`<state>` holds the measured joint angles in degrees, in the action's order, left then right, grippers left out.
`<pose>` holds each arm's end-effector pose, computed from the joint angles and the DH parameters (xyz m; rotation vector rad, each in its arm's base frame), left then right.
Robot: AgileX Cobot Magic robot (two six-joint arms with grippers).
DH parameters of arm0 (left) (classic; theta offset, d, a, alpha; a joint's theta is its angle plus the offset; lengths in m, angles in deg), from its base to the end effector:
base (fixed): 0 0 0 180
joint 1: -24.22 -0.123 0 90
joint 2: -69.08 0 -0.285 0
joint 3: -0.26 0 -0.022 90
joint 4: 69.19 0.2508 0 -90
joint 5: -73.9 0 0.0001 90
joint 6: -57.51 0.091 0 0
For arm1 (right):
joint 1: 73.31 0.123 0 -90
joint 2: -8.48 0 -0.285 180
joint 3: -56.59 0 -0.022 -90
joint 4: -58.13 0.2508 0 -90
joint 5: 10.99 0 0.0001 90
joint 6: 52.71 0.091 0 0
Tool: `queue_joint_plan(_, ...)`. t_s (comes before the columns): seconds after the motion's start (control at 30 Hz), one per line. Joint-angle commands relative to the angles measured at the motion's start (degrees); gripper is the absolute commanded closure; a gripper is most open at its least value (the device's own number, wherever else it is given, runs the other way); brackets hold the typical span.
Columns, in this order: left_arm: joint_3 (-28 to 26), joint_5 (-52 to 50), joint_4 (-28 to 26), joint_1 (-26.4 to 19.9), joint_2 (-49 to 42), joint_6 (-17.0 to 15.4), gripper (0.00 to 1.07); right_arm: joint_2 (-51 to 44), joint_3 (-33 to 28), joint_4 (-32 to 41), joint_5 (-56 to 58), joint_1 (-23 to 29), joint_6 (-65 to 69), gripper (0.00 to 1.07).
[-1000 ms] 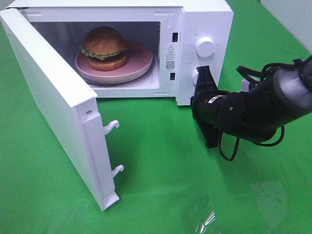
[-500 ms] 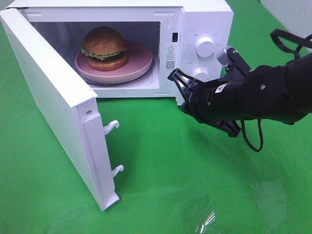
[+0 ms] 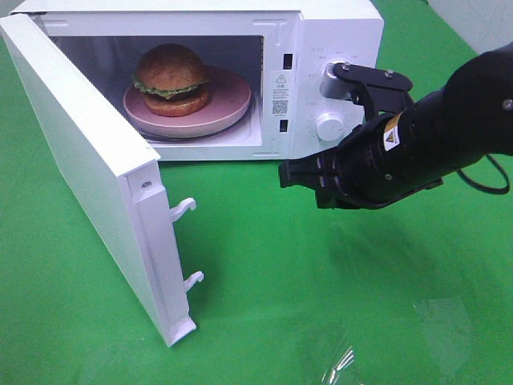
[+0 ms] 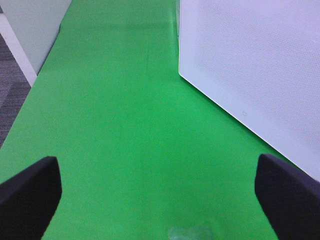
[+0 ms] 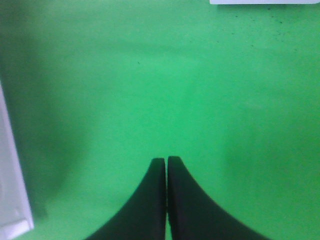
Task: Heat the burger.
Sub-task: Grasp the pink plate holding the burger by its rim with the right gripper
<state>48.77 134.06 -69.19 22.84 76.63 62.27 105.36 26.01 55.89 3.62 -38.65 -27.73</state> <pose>-0.0051 -0.0001 0.2784 0.0598 2.0282 0.0676 0.2493 0.1713 0.1990 -0.2565 2.5133 0.4066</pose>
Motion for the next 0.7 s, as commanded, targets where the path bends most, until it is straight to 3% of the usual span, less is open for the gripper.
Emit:
queue_joint_plan(0.03, 0.11, -0.40, 0.00, 0.23, -1.15, 0.06, 0.09, -3.21, 2.29, -6.53, 11.75, -0.40, -4.13, 1.05)
queue_joint_plan(0.3, 0.11, -0.40, 0.00, 0.23, -1.15, 0.06, 0.09, -8.77, 4.76, -6.13, 28.82, -0.34, -14.15, 1.04)
queue_joint_plan(0.7, 0.11, -0.40, 0.00, 0.23, -1.15, 0.06, 0.09, -18.33, 4.76, -6.13, 36.73, -0.34, -24.98, 0.97)
